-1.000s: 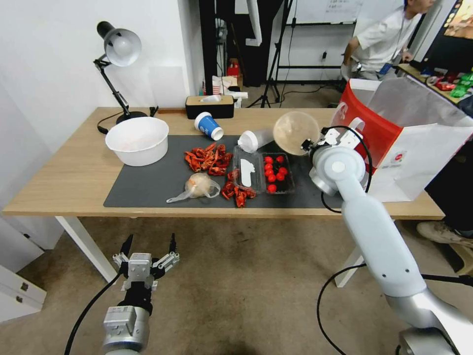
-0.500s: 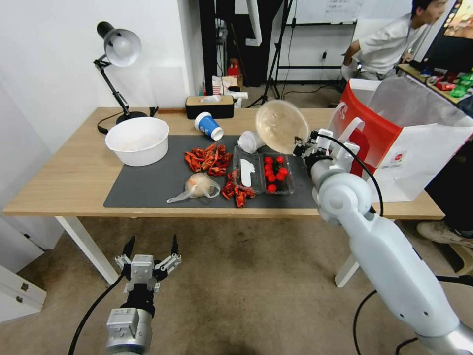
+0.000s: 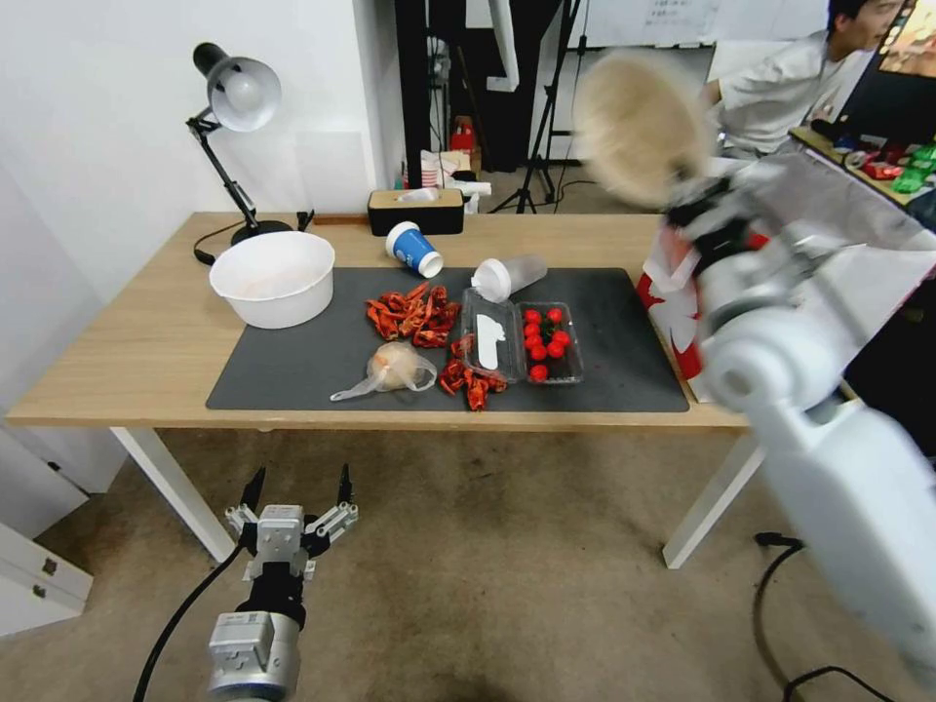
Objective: Pick up the trash from the table and place it into the takeout bag.
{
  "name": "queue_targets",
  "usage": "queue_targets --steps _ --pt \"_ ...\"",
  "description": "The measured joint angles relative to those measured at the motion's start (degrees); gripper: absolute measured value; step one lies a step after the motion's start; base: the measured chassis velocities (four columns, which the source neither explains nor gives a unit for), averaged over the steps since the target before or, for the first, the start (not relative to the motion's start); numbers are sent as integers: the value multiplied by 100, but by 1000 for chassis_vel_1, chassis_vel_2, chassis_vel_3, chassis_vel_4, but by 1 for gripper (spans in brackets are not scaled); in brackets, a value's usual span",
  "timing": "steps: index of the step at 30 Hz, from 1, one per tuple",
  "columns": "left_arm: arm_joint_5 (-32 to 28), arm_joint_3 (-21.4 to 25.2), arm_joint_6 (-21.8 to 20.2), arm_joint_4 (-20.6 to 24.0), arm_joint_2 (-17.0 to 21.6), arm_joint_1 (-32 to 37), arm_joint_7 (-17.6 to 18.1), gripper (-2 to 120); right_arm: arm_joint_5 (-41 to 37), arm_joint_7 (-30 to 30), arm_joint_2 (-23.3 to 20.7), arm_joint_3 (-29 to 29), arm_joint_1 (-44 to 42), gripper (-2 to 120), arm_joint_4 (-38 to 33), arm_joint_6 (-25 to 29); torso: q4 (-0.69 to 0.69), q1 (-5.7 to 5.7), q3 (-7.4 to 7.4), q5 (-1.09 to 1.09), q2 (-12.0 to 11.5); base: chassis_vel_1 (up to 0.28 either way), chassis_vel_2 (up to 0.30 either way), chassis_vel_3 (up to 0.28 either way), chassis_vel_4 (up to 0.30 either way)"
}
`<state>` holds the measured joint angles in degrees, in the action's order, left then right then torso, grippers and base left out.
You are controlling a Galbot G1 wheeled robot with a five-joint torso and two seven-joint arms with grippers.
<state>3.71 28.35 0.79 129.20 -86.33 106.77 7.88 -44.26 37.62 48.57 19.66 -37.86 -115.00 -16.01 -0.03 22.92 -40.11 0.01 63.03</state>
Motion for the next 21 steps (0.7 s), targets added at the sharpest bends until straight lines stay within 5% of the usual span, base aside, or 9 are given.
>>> queue_targets --steps 7,21 --pt "0 -7 -1 1 -2 -15 -1 100 -46 465 -200 254 -102 0 198 -374 3 0 0 0 0 0 0 0 0" --pt "-11 45 -8 90 23 77 -8 100 -109 560 -83 222 -212 50 332 -563 3 0 0 -2 -1 0 0 0 0"
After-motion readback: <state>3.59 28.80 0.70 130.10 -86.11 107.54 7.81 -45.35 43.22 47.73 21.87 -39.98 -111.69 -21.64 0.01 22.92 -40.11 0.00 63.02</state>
